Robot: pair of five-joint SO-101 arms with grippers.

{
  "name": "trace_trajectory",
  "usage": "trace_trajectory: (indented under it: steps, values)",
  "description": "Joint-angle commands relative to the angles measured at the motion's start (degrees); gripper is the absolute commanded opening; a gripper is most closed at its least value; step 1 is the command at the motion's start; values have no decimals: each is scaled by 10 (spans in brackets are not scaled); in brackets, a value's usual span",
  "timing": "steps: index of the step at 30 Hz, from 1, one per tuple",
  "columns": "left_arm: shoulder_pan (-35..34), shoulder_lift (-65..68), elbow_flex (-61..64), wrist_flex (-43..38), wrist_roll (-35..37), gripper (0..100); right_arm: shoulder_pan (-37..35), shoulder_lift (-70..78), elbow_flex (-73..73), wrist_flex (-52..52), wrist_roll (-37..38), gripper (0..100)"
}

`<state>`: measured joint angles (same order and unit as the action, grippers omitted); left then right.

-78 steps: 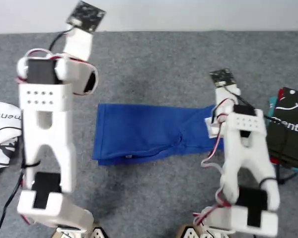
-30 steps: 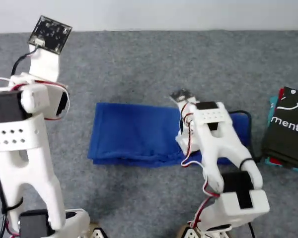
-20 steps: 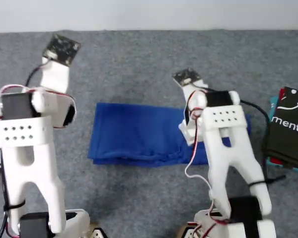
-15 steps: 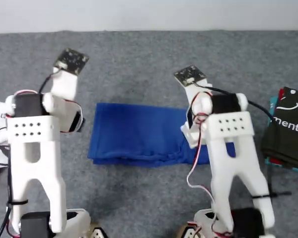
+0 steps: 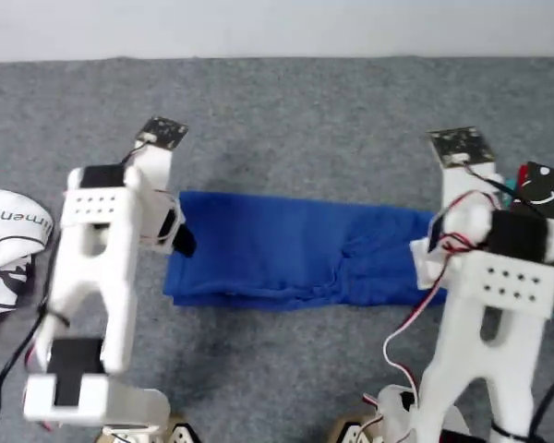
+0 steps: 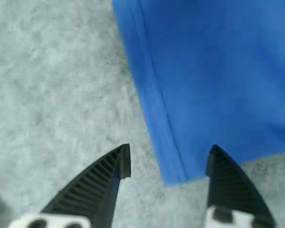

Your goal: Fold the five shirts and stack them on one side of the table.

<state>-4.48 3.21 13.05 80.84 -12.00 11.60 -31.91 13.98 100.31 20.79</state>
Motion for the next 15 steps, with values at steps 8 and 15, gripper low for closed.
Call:
trace_trajectory:
  steps: [8,15]
  values:
    - [14,236,-218,25,27,261,64,-80,-28,24,36,30]
    - [25,326,-262,41,46,261,115,-94,-28,24,55,30]
